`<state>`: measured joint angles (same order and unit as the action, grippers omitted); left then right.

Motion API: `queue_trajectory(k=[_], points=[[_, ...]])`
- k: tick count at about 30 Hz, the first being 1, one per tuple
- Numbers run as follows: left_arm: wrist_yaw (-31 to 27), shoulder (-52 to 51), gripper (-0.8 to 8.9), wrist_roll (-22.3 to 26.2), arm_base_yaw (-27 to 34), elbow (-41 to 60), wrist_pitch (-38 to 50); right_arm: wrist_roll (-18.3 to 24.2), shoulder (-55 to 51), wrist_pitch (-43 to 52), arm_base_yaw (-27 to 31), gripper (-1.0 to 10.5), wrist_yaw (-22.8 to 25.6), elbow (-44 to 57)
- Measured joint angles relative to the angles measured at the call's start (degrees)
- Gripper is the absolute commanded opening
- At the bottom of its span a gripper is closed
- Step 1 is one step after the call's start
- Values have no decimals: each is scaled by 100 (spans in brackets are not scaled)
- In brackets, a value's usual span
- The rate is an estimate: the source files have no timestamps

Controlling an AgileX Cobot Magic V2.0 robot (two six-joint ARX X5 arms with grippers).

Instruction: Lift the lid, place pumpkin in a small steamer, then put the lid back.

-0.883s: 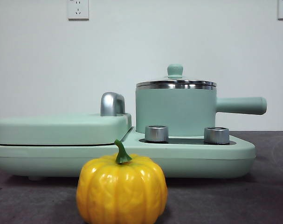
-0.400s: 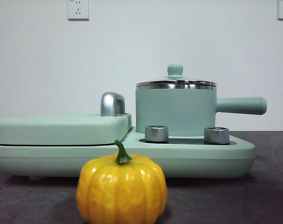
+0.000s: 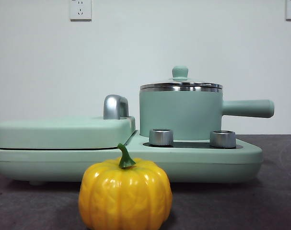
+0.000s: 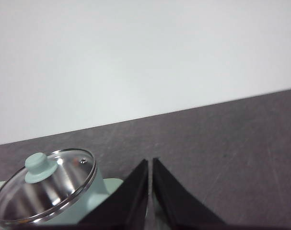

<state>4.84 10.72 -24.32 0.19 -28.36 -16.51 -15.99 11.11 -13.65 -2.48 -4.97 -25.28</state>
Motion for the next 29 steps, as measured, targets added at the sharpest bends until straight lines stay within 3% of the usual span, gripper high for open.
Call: queue_trajectory(k=[17, 29], points=[[120, 1700, 10, 1082, 0, -1593, 42, 1023, 1611, 83, 0, 13, -7, -1945], [778, 3104, 10, 1434, -9, -2483, -313, 1451, 2994, 90, 2, 13, -833, -2809]])
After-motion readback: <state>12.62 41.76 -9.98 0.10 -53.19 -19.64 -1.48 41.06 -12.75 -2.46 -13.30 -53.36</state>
